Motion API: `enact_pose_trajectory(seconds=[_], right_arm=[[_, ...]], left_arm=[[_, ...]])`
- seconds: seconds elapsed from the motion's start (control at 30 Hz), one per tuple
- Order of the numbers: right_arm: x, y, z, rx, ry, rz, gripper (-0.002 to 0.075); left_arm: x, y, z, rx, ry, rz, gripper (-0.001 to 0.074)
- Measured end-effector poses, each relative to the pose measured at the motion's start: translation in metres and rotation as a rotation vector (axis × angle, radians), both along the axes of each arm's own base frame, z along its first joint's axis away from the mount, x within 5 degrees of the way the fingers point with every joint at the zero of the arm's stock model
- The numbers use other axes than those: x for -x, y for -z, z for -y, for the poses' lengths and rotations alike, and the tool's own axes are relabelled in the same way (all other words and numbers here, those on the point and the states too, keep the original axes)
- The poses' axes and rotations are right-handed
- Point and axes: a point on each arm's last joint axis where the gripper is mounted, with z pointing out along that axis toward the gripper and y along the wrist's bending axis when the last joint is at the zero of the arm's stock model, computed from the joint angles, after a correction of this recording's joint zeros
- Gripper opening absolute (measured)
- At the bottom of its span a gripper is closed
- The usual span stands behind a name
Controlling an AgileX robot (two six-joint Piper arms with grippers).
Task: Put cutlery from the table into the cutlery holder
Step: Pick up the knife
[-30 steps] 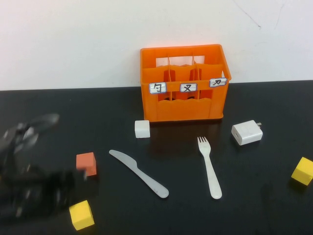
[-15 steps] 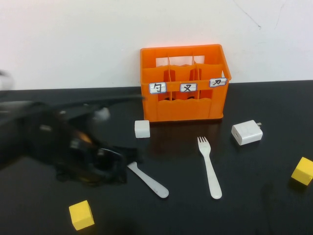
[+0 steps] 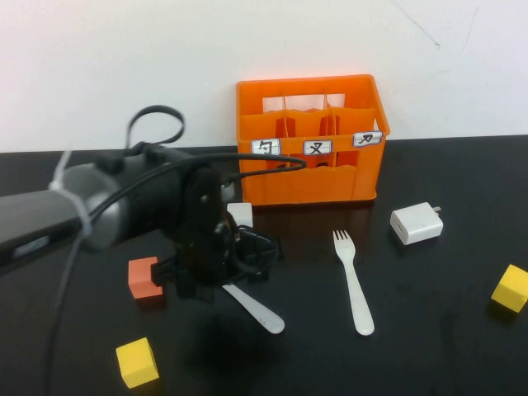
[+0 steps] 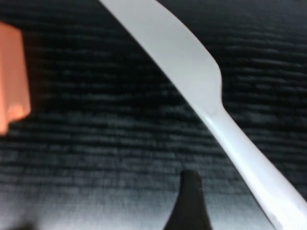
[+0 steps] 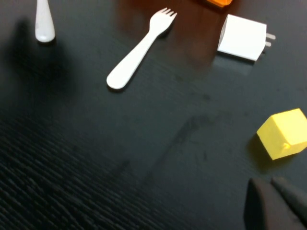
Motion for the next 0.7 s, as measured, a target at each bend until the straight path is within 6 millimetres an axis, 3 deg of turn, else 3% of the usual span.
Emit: enact_pose_trajectory(seconds=[0.3,0.53,0.7], right_arm=[[0.000,0.000,0.000,-0.001,-0.003,-0.005,-0.0002],[0.000,0.000,-0.001,-0.005,-0.003,-0.005,-0.0002],[0.000,0.000,-0.001,-0.008,-0.003,-0.005,-0.0002]], left_arm=[[-0.026,0.027,0.012,-0.100,0.028,-0.086,0.0505],[-0.032,0.030,0.012,-0.161,0.071,-0.123,0.0505],[-0.030,0.031,0.012,-0.168,0.109,-0.135,0.0418]])
